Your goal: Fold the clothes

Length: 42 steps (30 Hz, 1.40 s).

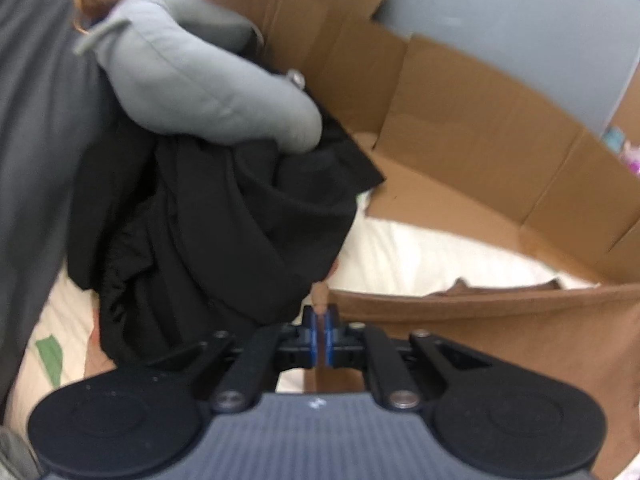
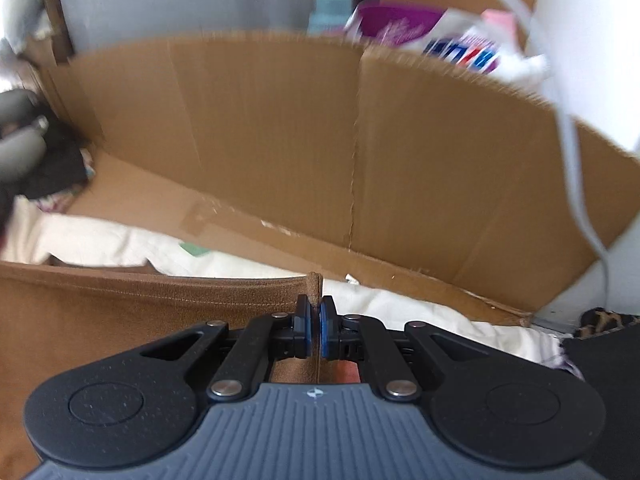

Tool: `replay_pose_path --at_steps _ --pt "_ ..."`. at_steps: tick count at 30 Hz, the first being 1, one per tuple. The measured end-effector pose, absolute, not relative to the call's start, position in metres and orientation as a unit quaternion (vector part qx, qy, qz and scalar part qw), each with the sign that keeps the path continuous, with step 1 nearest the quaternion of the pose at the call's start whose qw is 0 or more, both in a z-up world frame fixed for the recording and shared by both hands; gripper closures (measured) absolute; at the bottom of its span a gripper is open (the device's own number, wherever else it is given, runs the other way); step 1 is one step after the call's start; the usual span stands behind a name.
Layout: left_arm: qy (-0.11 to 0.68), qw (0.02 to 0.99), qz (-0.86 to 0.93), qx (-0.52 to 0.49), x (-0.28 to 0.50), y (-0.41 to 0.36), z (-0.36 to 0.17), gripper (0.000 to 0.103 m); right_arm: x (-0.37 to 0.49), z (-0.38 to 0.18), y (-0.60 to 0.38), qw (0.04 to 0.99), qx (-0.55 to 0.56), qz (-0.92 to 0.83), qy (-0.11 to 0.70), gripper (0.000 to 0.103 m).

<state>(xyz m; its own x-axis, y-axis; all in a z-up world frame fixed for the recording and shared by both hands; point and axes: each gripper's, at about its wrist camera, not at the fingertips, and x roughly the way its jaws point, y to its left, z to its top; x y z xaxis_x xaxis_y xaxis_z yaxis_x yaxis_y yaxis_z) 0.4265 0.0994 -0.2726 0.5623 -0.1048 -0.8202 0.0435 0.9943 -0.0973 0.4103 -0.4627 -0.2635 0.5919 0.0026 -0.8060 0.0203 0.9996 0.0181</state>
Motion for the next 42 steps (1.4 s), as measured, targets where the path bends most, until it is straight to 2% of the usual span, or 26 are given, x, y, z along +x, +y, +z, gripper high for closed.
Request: replay_pose_path --at_steps 8,17,27,39,42 --pt "0.477 0.878 -0.038 -0.016 0.449 0.092 -0.302 0.099 0.438 -0.302 -0.457 0.88 -0.006 -0.024 0.475 0.1" --pt "0.459 0.888 -0.021 -0.013 0.455 0.094 -0.295 0.099 0.454 -0.289 -0.447 0.888 -0.029 -0.042 0.457 0.1" --pt "0.495 0.868 -0.013 0.029 0.471 0.077 -0.324 0.098 0.468 -0.32 -0.442 0.87 -0.034 -0.056 0.489 0.1" --pt "0.452 0.892 -0.007 0.026 0.476 0.078 -0.302 0.098 0.481 -0.297 -0.44 0.886 -0.043 -0.073 0.456 0.1" --pt "0.485 0.874 -0.008 0.031 0.484 0.073 -0.315 0.093 0.486 -0.309 -0.437 0.871 -0.048 -0.068 0.484 0.096"
